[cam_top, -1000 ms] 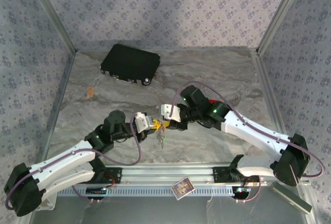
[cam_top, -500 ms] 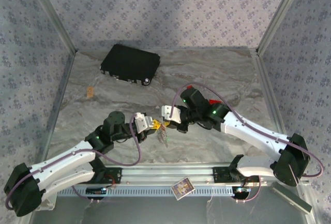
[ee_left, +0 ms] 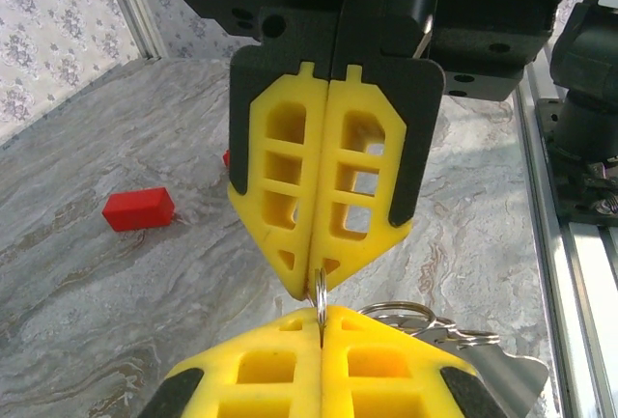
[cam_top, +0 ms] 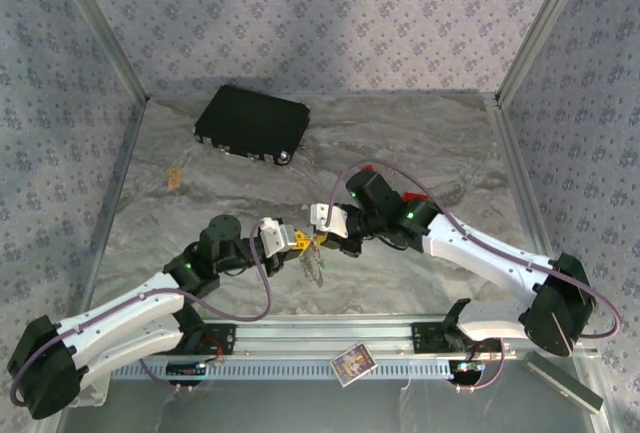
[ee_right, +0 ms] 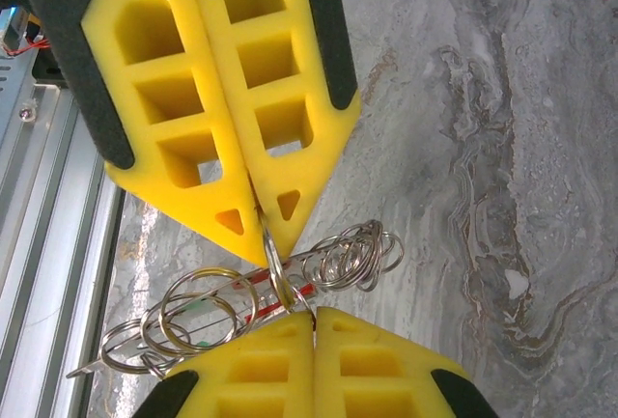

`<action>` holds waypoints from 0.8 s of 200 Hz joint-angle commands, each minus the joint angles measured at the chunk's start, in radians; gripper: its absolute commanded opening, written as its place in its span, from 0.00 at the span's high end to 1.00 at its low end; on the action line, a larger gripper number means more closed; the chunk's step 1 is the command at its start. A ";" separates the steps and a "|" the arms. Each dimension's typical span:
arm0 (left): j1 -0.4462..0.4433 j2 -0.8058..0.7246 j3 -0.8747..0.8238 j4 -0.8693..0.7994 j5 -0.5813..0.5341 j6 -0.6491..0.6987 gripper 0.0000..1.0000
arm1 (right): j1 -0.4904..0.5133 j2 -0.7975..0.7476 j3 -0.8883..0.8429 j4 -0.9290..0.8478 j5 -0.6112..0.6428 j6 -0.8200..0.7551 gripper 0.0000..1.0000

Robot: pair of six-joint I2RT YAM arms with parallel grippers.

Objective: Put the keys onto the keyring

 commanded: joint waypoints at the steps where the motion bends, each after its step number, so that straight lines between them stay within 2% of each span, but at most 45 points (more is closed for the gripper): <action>1: -0.004 -0.019 -0.002 0.081 0.039 -0.010 1.00 | -0.003 -0.009 -0.014 0.019 -0.008 0.019 0.89; 47: -0.005 -0.017 -0.005 0.087 0.040 -0.014 1.00 | -0.019 -0.073 -0.051 0.072 -0.078 0.032 0.75; 92: -0.005 -0.009 -0.005 0.101 0.049 -0.020 1.00 | -0.016 -0.064 -0.057 0.098 -0.103 0.047 0.75; 110: -0.005 -0.007 -0.005 0.106 0.053 -0.022 1.00 | -0.013 -0.054 -0.057 0.119 -0.109 0.055 0.78; 151: -0.005 -0.009 -0.003 0.100 0.043 -0.019 1.00 | -0.011 -0.038 -0.035 0.103 -0.110 0.050 0.99; 160: -0.005 -0.011 -0.001 0.090 0.027 -0.017 0.94 | -0.009 -0.038 -0.025 0.086 -0.103 0.043 1.00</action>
